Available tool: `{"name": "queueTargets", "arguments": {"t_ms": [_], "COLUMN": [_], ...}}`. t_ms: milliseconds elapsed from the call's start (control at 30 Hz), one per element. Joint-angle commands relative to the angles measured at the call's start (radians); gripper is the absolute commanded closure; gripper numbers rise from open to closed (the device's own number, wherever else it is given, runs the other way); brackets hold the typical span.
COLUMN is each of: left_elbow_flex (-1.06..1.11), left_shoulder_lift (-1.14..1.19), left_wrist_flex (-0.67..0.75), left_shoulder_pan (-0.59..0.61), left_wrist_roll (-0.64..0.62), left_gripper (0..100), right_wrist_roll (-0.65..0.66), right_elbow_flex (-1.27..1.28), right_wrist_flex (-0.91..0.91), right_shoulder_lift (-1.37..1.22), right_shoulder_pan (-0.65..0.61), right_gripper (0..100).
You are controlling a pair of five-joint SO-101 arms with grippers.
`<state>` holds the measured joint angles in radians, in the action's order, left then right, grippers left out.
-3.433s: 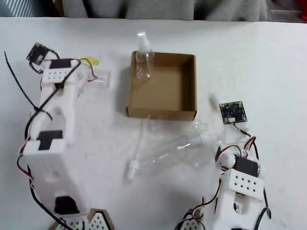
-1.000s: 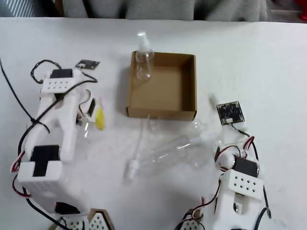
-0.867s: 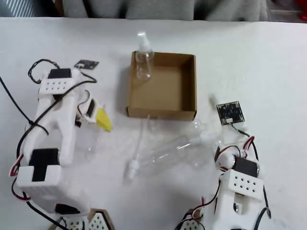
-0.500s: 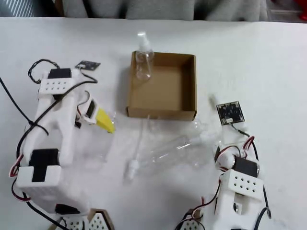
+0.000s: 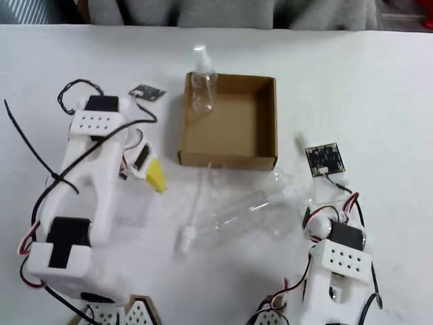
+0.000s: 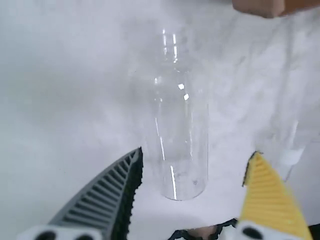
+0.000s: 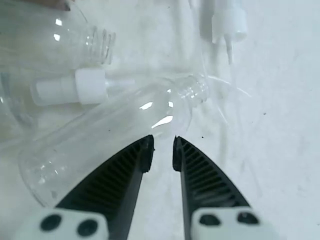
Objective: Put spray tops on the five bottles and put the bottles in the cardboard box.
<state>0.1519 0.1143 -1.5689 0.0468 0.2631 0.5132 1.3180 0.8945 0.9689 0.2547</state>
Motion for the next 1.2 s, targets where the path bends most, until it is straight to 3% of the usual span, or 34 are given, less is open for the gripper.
{"name": "queueTargets", "arguments": {"t_ms": [0, 567, 767, 1167], "left_elbow_flex": [-0.017, 0.002, 0.158, 0.169], "left_shoulder_lift": [-0.087, 0.104, 0.093, 0.105], "left_wrist_flex": [0.043, 0.213, 0.396, 0.453], "left_shoulder_pan": [-0.025, -0.001, -0.005, -0.001], "left_wrist_roll": [-0.012, -0.014, -0.015, -0.078], "left_gripper": [68, 69, 69, 69], "right_wrist_roll": [0.011, 0.011, 0.012, 0.012], "right_elbow_flex": [0.009, 0.009, 0.009, 0.009], "right_wrist_flex": [0.001, -0.001, -0.001, -0.001], "right_shoulder_lift": [-0.012, -0.012, -0.012, -0.008], "right_shoulder_pan": [-0.021, -0.021, -0.021, -0.021], "right_gripper": [93.2, 93.2, 93.2, 93.2]}}
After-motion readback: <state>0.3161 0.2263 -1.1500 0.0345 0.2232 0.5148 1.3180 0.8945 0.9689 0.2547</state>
